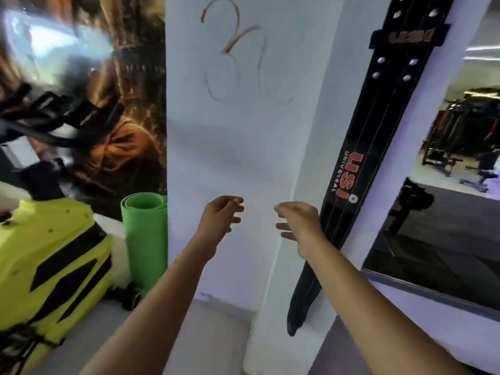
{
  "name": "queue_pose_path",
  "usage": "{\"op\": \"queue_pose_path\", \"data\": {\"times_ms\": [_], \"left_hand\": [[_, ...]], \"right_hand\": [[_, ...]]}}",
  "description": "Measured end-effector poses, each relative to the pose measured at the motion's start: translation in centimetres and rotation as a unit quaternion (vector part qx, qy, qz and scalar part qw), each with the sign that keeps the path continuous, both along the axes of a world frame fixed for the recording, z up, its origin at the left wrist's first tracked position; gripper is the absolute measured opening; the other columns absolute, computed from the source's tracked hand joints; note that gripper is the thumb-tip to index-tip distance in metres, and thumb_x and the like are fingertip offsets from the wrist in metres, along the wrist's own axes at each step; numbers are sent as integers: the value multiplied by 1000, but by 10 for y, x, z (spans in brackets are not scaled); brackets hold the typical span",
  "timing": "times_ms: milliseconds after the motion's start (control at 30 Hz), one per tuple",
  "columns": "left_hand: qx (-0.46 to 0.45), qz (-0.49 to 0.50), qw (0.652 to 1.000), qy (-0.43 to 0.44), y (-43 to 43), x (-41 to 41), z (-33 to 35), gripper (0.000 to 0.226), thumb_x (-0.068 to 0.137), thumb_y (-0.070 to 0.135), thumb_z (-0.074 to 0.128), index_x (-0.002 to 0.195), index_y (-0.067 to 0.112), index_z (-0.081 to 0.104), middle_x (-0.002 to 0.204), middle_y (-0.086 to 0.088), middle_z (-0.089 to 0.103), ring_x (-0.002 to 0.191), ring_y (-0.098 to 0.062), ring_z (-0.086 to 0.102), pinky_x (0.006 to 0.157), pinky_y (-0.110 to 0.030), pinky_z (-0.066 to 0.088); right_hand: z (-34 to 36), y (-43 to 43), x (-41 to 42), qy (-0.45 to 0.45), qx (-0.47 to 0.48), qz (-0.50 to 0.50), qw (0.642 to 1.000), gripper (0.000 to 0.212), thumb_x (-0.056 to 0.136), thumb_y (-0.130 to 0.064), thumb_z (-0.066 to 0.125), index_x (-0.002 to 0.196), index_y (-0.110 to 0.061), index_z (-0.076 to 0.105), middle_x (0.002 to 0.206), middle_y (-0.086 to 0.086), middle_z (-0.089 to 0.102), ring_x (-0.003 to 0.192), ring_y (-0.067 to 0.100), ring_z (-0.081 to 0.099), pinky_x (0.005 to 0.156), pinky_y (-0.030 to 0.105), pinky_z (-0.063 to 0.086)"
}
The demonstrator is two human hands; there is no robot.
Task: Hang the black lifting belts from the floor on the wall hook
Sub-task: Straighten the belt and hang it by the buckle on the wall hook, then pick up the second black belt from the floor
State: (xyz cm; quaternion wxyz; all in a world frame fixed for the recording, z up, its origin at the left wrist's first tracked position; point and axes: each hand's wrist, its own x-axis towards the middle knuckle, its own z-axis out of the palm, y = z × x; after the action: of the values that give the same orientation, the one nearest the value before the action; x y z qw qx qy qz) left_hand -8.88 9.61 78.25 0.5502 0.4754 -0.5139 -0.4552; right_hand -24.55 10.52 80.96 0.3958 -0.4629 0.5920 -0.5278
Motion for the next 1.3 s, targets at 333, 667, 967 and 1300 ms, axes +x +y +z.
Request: {"op": "queue_pose_path", "data": {"times_ms": [333, 667, 967, 1300], "left_hand": [[247, 190, 950, -9, 54, 127, -209, 20, 96, 22, 44, 103, 11, 59, 95, -2, 61, 67, -11, 55, 57, -26, 38], [438, 255, 861, -33, 70, 187, -471, 9, 93, 16, 50, 94, 18, 58, 79, -3, 58, 75, -21, 53, 64, -30, 39], [559, 270, 784, 31, 61, 158, -745, 25, 91, 5, 48, 111, 0, 62, 97, -8, 57, 86, -21, 53, 65, -26, 37], [575, 327, 748, 60, 79, 152, -886, 28, 95, 14, 43, 116, 10, 61, 116, -9, 61, 103, -23, 58, 92, -35, 48]], "right_hand": [[-201, -10, 138, 43, 220, 182, 957, 5, 82, -12, 60, 77, -15, 59, 78, 7, 57, 63, 21, 56, 55, 27, 44], [-476, -42, 221, 72, 424, 258, 865, 4, 84, -15, 59, 84, -14, 57, 72, 0, 56, 58, 16, 53, 49, 26, 38], [-774, -49, 215, 162, 505, 285, 798, 18, 79, -16, 68, 63, -19, 59, 83, 15, 62, 79, 29, 59, 67, 37, 45], [-947, -10, 223, 228, 506, 380, 740, 18, 80, -20, 69, 69, -9, 61, 61, 4, 49, 57, 17, 46, 43, 18, 39]]}}
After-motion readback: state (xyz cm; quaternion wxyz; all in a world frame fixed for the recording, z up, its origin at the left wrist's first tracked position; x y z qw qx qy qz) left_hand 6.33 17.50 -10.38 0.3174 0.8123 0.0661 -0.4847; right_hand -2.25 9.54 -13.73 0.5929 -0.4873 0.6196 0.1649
